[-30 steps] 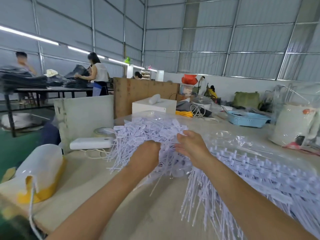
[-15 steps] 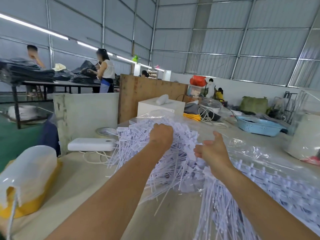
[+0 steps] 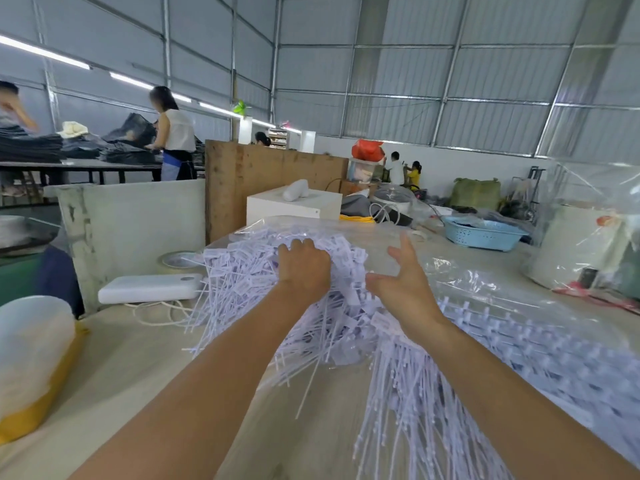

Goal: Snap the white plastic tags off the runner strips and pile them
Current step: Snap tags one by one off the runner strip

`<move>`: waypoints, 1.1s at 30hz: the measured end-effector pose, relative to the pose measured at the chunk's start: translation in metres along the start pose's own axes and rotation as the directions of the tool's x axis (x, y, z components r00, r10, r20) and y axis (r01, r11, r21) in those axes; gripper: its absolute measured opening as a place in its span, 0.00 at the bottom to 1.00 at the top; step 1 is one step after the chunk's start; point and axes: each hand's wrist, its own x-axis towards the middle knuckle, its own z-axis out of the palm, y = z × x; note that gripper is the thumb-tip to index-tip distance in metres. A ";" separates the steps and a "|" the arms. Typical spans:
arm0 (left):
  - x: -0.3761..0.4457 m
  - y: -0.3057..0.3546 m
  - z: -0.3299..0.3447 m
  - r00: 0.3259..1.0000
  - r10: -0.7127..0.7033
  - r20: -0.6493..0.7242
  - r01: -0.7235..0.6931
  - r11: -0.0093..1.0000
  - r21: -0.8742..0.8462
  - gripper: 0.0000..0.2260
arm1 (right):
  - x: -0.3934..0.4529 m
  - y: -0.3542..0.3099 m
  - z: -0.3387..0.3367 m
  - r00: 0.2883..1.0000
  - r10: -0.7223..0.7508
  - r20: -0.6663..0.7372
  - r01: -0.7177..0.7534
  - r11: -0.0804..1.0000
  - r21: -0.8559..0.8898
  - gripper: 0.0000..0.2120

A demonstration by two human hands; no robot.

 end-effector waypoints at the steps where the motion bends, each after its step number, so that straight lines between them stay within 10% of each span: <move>1: -0.006 0.003 -0.007 0.998 0.010 -0.056 -0.010 1.000 -0.002 0.11 | -0.007 -0.006 -0.007 0.999 0.023 0.046 -0.023 1.000 -0.006 0.42; 8: -0.060 0.048 -0.068 0.771 0.269 -0.577 -0.532 0.771 -0.351 0.07 | -0.065 -0.025 -0.122 0.996 -0.088 -0.001 0.086 0.976 -0.198 0.14; 14: -0.089 0.136 -0.079 0.754 0.558 -0.346 -0.643 0.519 -0.563 0.09 | -0.104 0.025 -0.209 0.969 0.092 -0.228 -0.142 0.967 -0.213 0.05; 24: -0.084 0.190 -0.061 0.694 0.701 0.163 -0.503 0.634 -0.587 0.11 | -0.119 0.063 -0.230 0.972 0.011 -0.236 -0.076 0.961 -0.264 0.10; 33: -0.078 0.217 -0.077 0.738 0.675 0.023 -0.458 0.525 -0.717 0.08 | -0.122 0.059 -0.235 0.992 0.000 -0.129 -0.029 0.975 -0.219 0.10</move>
